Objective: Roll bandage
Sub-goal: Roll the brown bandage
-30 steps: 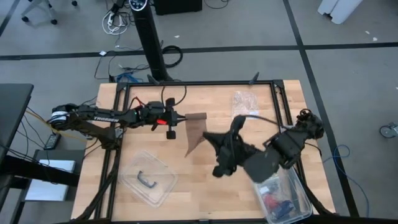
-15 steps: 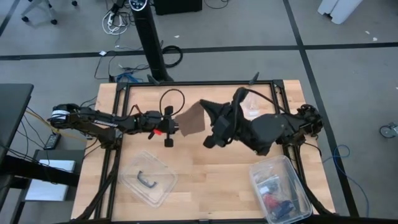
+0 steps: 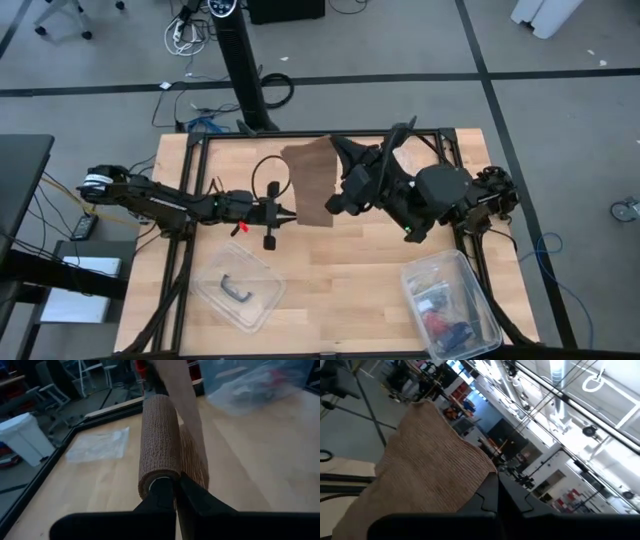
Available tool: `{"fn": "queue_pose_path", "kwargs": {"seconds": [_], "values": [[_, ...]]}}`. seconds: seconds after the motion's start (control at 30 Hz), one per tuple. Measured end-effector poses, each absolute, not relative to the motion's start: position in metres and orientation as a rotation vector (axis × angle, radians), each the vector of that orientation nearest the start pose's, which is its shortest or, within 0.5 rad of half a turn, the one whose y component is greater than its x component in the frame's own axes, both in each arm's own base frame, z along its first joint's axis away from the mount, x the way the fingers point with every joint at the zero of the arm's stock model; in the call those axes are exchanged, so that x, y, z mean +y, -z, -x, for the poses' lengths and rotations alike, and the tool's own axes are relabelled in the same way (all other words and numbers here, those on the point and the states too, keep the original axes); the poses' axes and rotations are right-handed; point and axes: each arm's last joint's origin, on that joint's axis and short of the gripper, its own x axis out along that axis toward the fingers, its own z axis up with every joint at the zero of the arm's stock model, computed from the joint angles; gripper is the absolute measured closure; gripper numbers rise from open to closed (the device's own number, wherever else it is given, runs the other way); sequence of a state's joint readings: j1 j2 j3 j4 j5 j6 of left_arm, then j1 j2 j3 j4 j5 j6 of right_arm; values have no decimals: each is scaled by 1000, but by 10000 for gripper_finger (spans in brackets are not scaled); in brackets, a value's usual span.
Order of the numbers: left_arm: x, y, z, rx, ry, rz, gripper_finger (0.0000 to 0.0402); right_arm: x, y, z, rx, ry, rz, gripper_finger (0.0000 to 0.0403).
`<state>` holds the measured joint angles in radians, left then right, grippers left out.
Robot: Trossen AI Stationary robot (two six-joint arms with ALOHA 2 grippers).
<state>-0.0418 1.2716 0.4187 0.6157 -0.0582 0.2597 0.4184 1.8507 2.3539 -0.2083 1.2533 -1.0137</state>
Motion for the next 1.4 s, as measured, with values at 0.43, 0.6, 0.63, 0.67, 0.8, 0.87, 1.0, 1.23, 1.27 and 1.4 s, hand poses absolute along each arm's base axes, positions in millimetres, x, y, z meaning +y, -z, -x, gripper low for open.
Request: {"fn": "queue_pose_path", "kwargs": {"seconds": [0.43,0.6,0.63,0.67,0.8,0.87,1.0,1.23,1.27,1.4], "values": [[-37,-188,-240,226,79,-292,401,95,-564,-332,226,942,751,403],[-45,-189,-238,218,111,-291,401,88,-577,-320,187,963,738,403],[-47,-189,-238,217,117,-290,401,86,-579,-317,179,963,735,403],[-49,-189,-238,213,124,-291,401,84,-581,-315,171,963,733,403],[-55,-190,-237,201,150,-292,401,77,-585,-312,150,964,738,403],[-59,-190,-236,198,164,-290,401,73,-585,-313,152,973,743,403],[-67,-192,-234,187,196,-278,401,61,-585,-317,150,990,753,403],[-86,-195,-230,170,270,-259,401,34,-584,-324,109,1009,731,403],[-88,-197,-230,163,278,-256,401,30,-582,-325,109,1007,727,403],[-100,-205,-235,154,314,-258,401,12,-574,-332,132,989,691,403]]}}
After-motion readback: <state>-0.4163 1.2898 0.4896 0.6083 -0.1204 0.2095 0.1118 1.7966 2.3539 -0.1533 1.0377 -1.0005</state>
